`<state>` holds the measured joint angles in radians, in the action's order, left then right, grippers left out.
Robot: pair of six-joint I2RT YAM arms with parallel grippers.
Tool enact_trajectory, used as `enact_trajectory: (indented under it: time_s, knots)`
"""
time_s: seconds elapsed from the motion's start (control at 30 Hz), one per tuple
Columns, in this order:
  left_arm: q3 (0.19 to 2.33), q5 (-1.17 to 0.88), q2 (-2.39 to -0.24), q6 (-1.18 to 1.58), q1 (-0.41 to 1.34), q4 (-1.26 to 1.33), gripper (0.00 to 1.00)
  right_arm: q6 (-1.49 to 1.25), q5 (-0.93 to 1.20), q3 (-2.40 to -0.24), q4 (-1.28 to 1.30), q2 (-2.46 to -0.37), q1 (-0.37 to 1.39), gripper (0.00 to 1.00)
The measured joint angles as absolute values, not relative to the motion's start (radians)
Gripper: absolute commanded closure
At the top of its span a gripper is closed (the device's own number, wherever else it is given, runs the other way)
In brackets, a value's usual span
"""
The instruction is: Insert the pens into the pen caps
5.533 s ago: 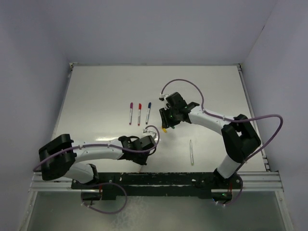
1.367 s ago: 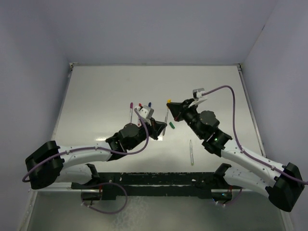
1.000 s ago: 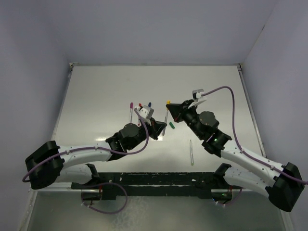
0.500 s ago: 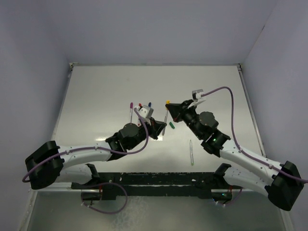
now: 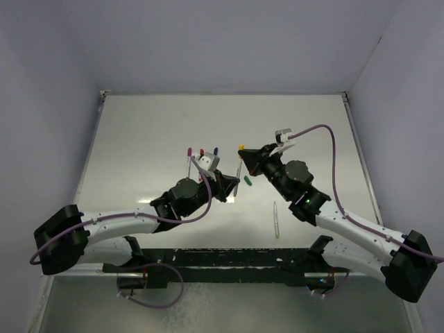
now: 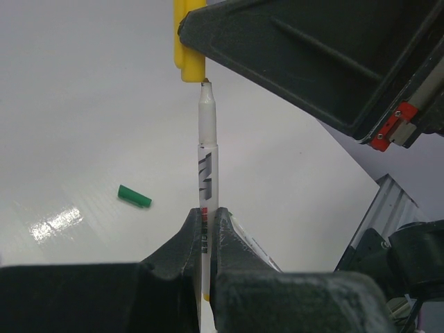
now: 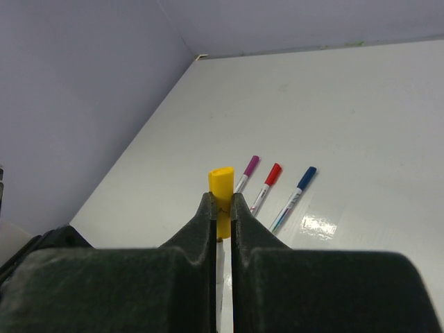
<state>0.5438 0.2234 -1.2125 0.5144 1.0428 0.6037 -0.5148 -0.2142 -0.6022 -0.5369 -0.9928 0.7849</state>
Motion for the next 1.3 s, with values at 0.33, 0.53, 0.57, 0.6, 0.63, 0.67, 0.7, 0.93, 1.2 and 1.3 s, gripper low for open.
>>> enact_trajectory:
  time_s: [0.33, 0.53, 0.57, 0.6, 0.63, 0.67, 0.7, 0.93, 1.2, 1.3]
  knots:
    - [0.541, 0.224, -1.21, 0.53, 1.043, 0.604, 1.0, -0.506, -0.214, -0.602, -0.537, -0.993, 0.785, 1.0]
    - [0.541, 0.224, -1.222, 0.532, 1.042, 0.604, 1.0, -0.506, -0.214, -0.602, -0.537, -0.993, 0.785, 1.0]
    - [0.541, 0.223, -1.225, 0.533, 1.042, 0.604, 1.0, -0.506, -0.214, -0.602, -0.537, -0.993, 0.785, 1.0]
    - [0.541, 0.223, -1.229, 0.535, 1.041, 0.603, 1.0, -0.506, -0.214, -0.602, -0.537, -0.993, 0.785, 1.0]
    - [0.541, 0.223, -1.23, 0.536, 1.041, 0.603, 1.0, -0.506, -0.214, -0.602, -0.537, -0.993, 0.785, 1.0]
    - [0.54, 0.223, -1.232, 0.538, 1.041, 0.603, 1.0, -0.506, -0.214, -0.602, -0.537, -0.993, 0.785, 1.0]
    - [0.54, 0.224, -1.232, 0.538, 1.041, 0.604, 1.0, -0.506, -0.214, -0.602, -0.537, -0.993, 0.785, 1.0]
    - [0.525, 0.229, -1.231, 0.538, 1.041, 0.603, 1.0, -0.506, -0.213, -0.602, -0.537, -0.993, 0.785, 1.0]
    - [0.525, 0.231, -1.219, 0.538, 1.041, 0.604, 1.0, -0.506, -0.213, -0.602, -0.537, -0.995, 0.785, 1.0]
    - [0.525, 0.231, -1.218, 0.538, 1.041, 0.605, 1.0, -0.506, -0.213, -0.602, -0.537, -0.995, 0.785, 1.0]
